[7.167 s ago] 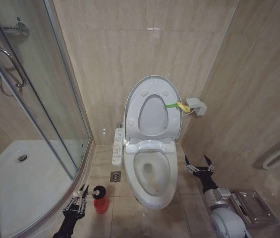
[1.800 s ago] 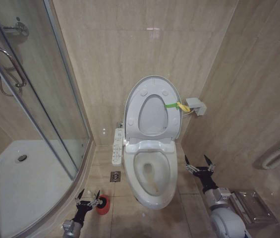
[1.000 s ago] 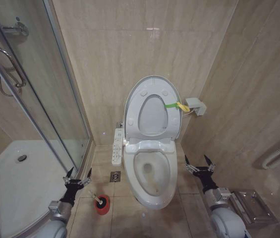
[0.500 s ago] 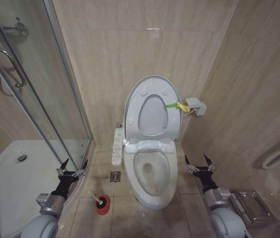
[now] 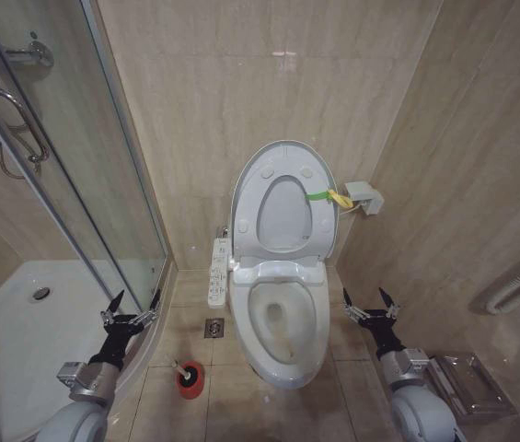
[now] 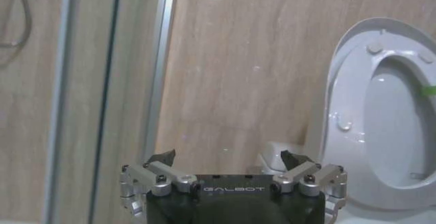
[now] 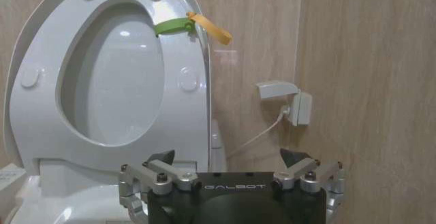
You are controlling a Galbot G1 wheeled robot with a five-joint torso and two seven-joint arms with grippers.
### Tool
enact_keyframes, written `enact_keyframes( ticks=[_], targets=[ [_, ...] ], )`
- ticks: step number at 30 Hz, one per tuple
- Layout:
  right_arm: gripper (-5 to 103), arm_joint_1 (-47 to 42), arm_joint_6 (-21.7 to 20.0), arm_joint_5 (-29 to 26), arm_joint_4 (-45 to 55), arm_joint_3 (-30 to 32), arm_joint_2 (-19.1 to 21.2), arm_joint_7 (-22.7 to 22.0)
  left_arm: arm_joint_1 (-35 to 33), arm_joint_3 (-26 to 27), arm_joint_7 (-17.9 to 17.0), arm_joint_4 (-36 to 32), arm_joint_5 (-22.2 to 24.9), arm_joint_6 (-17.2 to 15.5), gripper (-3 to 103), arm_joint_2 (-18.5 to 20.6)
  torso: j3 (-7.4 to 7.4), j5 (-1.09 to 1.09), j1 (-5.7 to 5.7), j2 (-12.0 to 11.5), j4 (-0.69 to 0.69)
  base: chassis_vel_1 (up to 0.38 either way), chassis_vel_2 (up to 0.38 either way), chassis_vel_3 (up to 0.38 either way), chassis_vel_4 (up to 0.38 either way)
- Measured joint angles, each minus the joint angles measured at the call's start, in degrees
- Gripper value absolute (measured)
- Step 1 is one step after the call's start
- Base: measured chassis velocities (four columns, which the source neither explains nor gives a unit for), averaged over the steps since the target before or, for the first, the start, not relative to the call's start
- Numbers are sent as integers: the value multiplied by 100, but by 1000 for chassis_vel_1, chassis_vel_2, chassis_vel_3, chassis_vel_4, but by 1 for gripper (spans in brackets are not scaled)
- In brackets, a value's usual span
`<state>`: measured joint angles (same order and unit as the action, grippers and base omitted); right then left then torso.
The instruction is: Open the toilet lid, clean the toilet bowl with a toilet brush, close the toilet lid, and flush.
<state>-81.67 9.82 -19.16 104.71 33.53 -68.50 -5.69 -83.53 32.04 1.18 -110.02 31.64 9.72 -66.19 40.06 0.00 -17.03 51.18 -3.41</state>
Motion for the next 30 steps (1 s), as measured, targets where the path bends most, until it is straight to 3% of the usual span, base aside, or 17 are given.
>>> enact_keyframes(
  ticks=[7,13,18,23,30],
  targets=[
    [100,0,0,0,0,0,0,0,-49,-57,45,7,-191,-67,100,-154,0,1,0,0,0,0,0,0,0],
    [100,0,0,0,0,0,0,0,-41,-132,-295,-98,-345,-522,100,-174,0,1,0,0,0,0,0,0,0],
    [100,0,0,0,0,0,0,0,11,-214,-355,-130,-354,-625,100,-173,0,1,0,0,0,0,0,0,0],
    [100,0,0,0,0,0,0,0,25,-270,-283,-115,-400,-531,100,-166,0,1,0,0,0,0,0,0,0],
    [100,0,0,0,0,0,0,0,81,-230,97,162,-582,-9,100,-132,0,0,0,0,0,0,0,0,0]
  ],
)
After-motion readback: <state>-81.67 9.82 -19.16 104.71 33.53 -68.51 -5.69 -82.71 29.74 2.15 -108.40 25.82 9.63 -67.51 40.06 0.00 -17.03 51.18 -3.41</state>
